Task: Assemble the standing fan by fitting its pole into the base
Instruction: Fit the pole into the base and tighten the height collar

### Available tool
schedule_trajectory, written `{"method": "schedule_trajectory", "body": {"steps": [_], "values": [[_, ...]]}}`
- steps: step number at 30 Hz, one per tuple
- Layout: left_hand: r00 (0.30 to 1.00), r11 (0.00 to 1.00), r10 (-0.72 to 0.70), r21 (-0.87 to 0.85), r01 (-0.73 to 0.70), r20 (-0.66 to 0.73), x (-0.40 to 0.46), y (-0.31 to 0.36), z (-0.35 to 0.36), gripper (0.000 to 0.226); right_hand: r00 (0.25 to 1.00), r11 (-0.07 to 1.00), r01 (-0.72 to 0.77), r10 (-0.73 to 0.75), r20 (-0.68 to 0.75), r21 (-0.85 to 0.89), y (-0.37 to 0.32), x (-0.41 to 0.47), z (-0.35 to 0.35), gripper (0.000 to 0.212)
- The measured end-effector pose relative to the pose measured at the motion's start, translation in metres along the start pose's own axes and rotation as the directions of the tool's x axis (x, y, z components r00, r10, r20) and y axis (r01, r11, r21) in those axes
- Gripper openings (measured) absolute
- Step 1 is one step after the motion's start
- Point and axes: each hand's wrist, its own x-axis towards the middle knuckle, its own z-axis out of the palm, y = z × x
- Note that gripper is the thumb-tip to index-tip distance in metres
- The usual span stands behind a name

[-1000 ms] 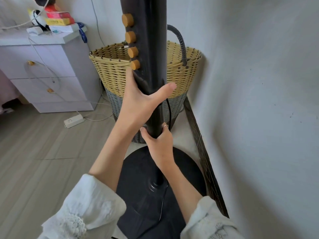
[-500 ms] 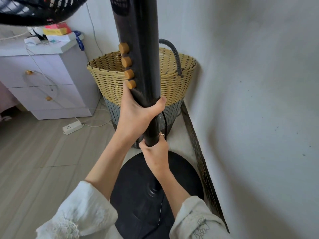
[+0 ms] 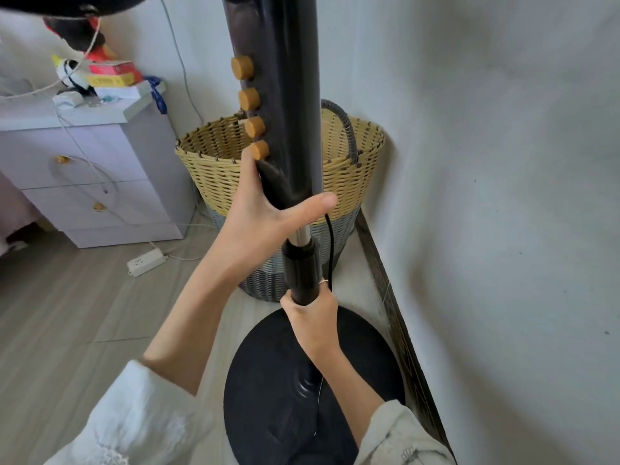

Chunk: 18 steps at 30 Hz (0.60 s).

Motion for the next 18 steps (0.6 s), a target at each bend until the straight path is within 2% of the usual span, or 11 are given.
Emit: {"method": "schedule_trajectory", "body": {"steps": [3,5,7,9,12,15,18], "values": [[0.999,0.998,-0.005,-0.065,0.002,-0.048,-0.008,-0.013,0.008,0.074,1.000,1.000,-0.026,0.026,-0.012,0.016,0.001,0.000,0.000,0.026],[0.996,0.999,-0.028,-0.044,0.024,-0.085,-0.011,-0.020,0.013,0.084,0.999,0.999,-0.042,0.042,0.001,0.023,0.000,0.000,0.000,0.027],[0.994,0.998,-0.059,-0.021,0.057,-0.090,-0.012,-0.024,0.017,0.085,0.999,0.999,-0.049,0.049,0.000,0.019,0.000,0.000,0.000,0.028],[0.991,0.993,-0.113,-0.032,0.110,-0.078,-0.013,-0.026,0.018,0.072,0.998,0.998,-0.057,0.057,-0.006,0.018,0.000,-0.001,0.000,0.029],[0.969,0.974,-0.225,-0.001,0.226,-0.101,-0.012,-0.029,0.023,0.022,0.998,0.998,-0.056,0.056,-0.009,0.020,-0.003,-0.004,0.001,0.030],[0.942,0.956,-0.293,-0.061,0.287,-0.164,-0.009,-0.031,0.030,0.022,0.997,0.997,-0.071,0.071,-0.006,0.013,-0.004,-0.005,0.000,0.029],[0.930,0.959,-0.282,-0.054,0.278,-0.234,-0.009,-0.033,0.033,0.023,0.996,0.996,-0.084,0.084,-0.006,0.002,-0.006,-0.006,0.000,0.029]]}}
